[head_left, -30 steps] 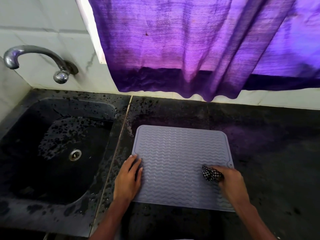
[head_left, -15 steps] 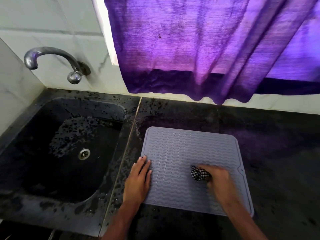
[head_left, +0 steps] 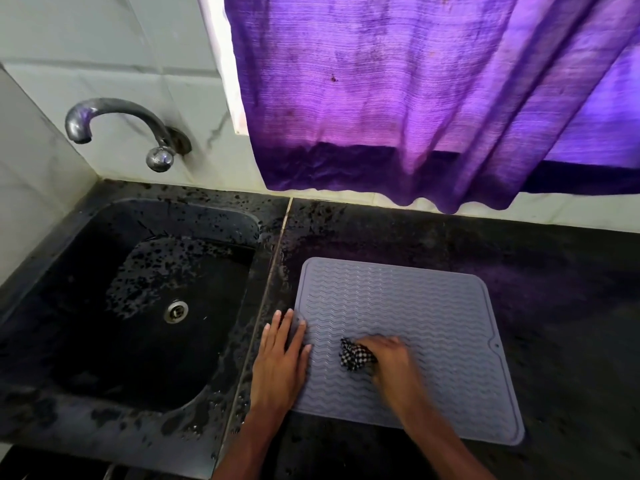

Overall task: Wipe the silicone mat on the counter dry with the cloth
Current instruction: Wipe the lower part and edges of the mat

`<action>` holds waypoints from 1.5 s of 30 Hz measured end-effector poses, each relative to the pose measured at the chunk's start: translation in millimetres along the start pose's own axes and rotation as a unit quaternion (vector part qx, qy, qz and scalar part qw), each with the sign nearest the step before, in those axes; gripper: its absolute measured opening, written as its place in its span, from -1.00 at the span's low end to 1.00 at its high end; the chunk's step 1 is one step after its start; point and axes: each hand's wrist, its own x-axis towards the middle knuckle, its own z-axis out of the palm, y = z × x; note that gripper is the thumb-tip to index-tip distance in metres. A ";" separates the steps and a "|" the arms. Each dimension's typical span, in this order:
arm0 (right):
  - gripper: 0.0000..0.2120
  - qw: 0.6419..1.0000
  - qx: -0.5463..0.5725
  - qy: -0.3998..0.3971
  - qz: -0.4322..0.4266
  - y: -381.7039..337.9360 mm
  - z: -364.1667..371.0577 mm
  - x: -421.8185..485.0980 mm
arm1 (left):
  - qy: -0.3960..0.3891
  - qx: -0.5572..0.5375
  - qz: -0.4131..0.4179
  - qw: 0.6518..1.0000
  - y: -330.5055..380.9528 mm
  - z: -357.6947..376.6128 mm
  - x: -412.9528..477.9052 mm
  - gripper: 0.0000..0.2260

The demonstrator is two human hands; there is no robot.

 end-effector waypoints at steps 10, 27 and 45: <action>-0.32 0.999 -0.032 -0.020 0.007 -23.0 23.3 16.8 | -0.029 0.007 -0.007 1.000 0.2 -0.8 -0.9 -0.53; -0.49 0.998 -0.064 -0.010 -0.008 -73.1 35.4 21.2 | -0.083 -0.076 0.010 0.994 -37.0 -5.3 16.8 -0.48; -0.33 0.998 -0.053 0.004 0.019 -57.8 30.9 -16.1 | -0.065 0.046 0.004 0.997 -12.4 2.0 2.6 -0.51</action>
